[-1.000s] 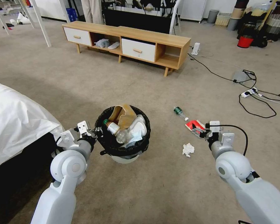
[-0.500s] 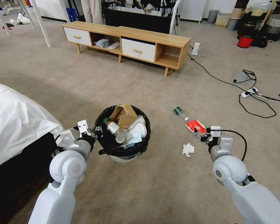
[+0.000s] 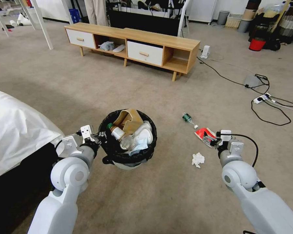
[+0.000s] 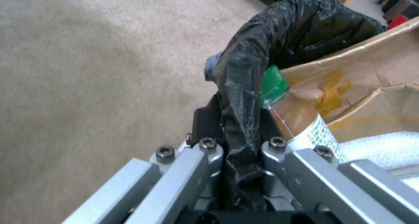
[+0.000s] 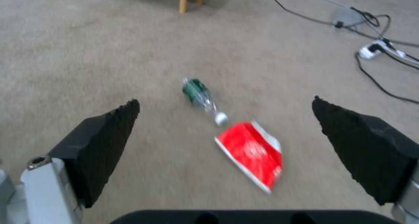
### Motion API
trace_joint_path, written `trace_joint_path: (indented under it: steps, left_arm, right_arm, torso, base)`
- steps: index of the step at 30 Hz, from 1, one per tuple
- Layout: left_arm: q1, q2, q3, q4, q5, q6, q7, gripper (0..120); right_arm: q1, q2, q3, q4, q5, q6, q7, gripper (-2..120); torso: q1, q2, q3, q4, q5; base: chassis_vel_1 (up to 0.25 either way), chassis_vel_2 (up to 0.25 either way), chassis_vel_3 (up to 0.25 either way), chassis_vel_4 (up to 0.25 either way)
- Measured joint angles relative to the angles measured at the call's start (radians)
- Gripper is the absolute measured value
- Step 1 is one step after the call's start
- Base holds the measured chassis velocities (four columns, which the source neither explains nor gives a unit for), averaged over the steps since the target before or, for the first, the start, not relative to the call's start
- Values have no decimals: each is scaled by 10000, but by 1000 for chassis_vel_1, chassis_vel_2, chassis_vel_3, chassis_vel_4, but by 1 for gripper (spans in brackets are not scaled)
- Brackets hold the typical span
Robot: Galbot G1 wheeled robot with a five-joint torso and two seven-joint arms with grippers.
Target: Pick up the trash bin and place the garbage on the floor into it.
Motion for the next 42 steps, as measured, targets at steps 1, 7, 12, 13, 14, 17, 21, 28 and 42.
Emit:
trace_joint_path:
  steps: [1, 7, 12, 13, 14, 17, 21, 28, 42]
  left_arm:
    - [0, 0, 0, 0, 0, 0, 0, 4]
    - [7, 15, -88, -48, -131, -6, 0, 4]
    - [-3, -43, -124, -71, -309, -6, -25, 4]
    - [-3, -43, -124, -71, -309, -6, -25, 4]
    - [-6, -64, -125, -70, -314, -6, -33, 4]
    - [-15, -99, -143, -68, -316, -7, -43, 4]
    - [-14, -144, -150, -58, -315, -7, -55, 4]
    - [30, -194, -167, -53, -250, -6, -56, 4]
    - [138, -275, -220, -96, 141, -93, 52, 4]
  right_arm:
    - [0, 0, 0, 0, 0, 0, 0, 100]
    - [92, 44, -104, -122, -162, 118, -68, 100]
    - [171, 79, -202, -334, -565, 497, -297, 100]
    - [171, 79, -202, -334, -565, 497, -297, 100]
    - [192, 79, -208, -405, -691, 646, -358, 100]
    - [210, 81, -225, -474, -766, 787, -387, 100]
    - [212, 81, -249, -525, -783, 817, -391, 100]
    - [232, 145, -328, -597, -768, 808, -228, 100]
    - [100, 10, -196, -352, 628, -810, 558, 100]
  torso:
    - [0, 0, 0, 0, 0]
    - [0, 0, 1, 0, -3]
    - [0, 0, 1, -1, 1]
    - [0, 0, 1, -1, 1]
    - [0, -1, 3, -1, -4]
    - [1, -1, 4, 1, 0]
    - [1, 0, 2, 0, 4]
    - [0, 0, -2, -4, 1]
    - [0, 0, 0, -1, 1]
  base:
    - [-224, 219, 216, -231]
    - [-240, 239, 248, -256]
    - [-271, 268, 279, -286]
    - [-246, 261, 277, -275]
    - [-246, 208, 225, -244]
    - [-191, 201, 195, -170]
    - [-76, 68, 47, -55]
    - [14, -24, -19, 16]
    - [0, 0, 0, 0]
